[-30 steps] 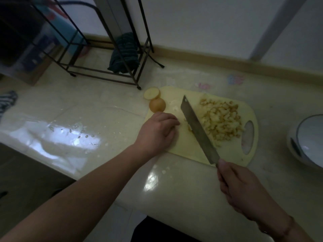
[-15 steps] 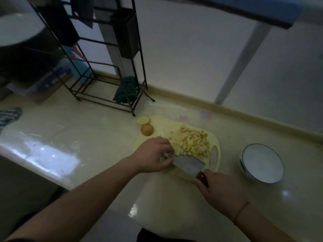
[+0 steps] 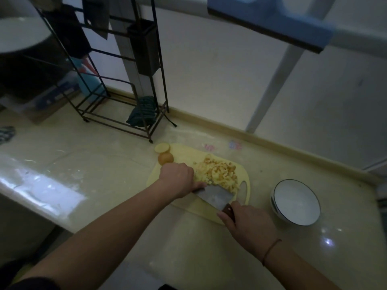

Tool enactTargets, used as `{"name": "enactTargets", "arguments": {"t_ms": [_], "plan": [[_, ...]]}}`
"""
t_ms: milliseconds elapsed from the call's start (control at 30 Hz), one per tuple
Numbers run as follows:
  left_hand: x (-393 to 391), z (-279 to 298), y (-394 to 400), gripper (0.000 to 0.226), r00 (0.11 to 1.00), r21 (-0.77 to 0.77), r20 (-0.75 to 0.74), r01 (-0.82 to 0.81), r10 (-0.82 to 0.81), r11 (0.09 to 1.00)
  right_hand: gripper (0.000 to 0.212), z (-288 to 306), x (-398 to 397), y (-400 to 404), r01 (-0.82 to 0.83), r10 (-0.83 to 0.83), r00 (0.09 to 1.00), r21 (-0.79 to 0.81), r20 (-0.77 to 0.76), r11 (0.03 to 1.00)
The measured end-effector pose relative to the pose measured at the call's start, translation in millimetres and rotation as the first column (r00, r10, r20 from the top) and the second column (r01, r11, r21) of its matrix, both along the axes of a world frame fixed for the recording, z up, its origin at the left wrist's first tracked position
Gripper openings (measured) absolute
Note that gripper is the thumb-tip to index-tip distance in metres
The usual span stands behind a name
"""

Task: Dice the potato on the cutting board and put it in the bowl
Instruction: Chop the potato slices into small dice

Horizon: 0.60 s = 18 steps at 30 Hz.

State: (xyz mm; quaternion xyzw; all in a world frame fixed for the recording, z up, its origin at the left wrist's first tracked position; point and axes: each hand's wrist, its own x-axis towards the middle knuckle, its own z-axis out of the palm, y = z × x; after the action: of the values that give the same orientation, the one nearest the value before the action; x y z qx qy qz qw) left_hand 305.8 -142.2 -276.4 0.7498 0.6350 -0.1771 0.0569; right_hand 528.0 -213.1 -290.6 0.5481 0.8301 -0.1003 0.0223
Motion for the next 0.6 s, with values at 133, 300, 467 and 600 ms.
{"name": "enactTargets", "arguments": {"t_ms": [133,300,467,600], "plan": [[0,-4,8,0.065,0.991,-0.072,-0.009,0.133,-0.134,0.988,0.076,-1,3,0,-0.029,0.029,1.000,-0.021,-0.001,0.999],[3,-14,17,0.065,0.985,-0.046,0.002,0.173,-0.173,0.984,0.054,5,2,0,-0.025,0.028,0.998,-0.052,0.057,0.998],[8,-20,24,0.064,0.978,-0.001,0.013,0.208,-0.208,0.978,0.092,-1,8,2,-0.026,0.026,1.000,-0.030,0.009,0.999],[11,-24,28,0.065,0.979,0.011,0.028,0.201,-0.201,0.979,0.105,7,9,1,0.004,-0.004,1.000,-0.050,-0.003,0.999]]}}
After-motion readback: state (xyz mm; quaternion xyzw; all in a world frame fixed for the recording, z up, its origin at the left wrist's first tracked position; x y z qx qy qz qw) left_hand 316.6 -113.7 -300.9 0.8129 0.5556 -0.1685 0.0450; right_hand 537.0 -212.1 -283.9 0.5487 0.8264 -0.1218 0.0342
